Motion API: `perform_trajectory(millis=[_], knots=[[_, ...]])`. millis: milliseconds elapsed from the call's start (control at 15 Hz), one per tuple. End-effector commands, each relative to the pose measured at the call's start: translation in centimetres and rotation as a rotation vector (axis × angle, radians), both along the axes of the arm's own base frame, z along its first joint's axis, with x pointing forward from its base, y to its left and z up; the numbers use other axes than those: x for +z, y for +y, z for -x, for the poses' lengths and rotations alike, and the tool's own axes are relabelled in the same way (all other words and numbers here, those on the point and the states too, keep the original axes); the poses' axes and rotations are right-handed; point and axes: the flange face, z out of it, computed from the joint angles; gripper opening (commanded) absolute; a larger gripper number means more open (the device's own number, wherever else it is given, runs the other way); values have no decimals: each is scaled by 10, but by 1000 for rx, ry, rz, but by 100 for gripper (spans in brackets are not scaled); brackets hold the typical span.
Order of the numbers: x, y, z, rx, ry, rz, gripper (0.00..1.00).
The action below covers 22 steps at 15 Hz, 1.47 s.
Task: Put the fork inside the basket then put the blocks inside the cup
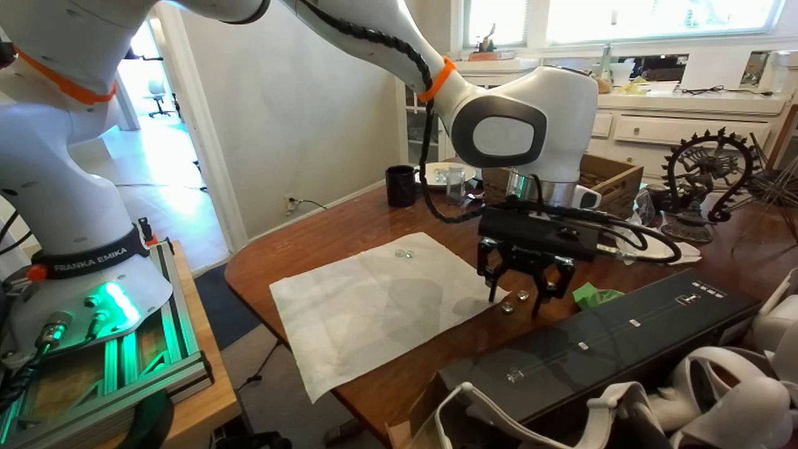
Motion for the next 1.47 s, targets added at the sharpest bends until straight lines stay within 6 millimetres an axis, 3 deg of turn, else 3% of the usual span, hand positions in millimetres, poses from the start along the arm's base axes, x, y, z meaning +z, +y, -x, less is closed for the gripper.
perform_trajectory(millis=[0,200,267,400,533,667,867,933,1067,1267,1333,1400], knots=[[-4,3,-13,-20,5,-6,61],[-5,4,-15,-24,9,-11,67],[-5,4,-15,-28,9,-13,45],[-5,3,-16,-30,11,-12,38],[-4,2,-17,-32,7,-11,21],[-3,-1,-20,-37,-1,-1,11],[-2,-3,-26,-33,-6,8,10],[-2,-3,-28,-31,-4,9,17],[-1,-2,-30,-28,-1,6,42],[-1,-1,-35,-22,1,2,64],[-1,-1,-36,-20,2,1,69],[-2,0,-38,-19,0,2,64]])
